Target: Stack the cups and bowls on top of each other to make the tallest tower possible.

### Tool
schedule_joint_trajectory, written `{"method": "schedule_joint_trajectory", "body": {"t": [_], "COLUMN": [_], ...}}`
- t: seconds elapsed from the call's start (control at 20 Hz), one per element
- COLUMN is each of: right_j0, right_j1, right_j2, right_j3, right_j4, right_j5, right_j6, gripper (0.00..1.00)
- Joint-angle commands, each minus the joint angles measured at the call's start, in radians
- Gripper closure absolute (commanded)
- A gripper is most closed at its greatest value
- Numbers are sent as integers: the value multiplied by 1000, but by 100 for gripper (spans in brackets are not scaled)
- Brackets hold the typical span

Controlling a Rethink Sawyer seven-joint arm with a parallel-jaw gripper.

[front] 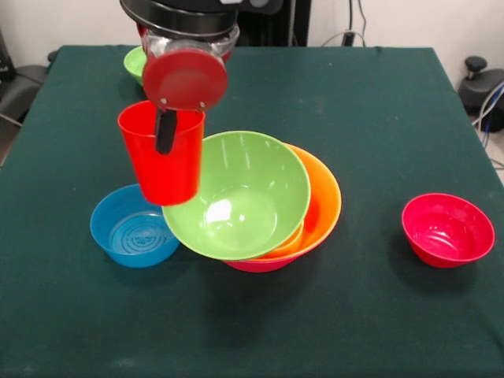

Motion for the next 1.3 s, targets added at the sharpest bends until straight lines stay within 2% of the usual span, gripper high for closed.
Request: {"method": "schedule_joint_trajectory", "body": {"t": [0.05,0.65,1.3], "right_j0": [-17,-4,4], "right_j1": [63,108,99], "right_j2": [32,-22,-29], "right_j3": [-89,-125,-75], "right_j4": [38,88,106], "right_j5": [125,122,95], "right_j6": [237,255,236], "gripper": [100,100,100]}}
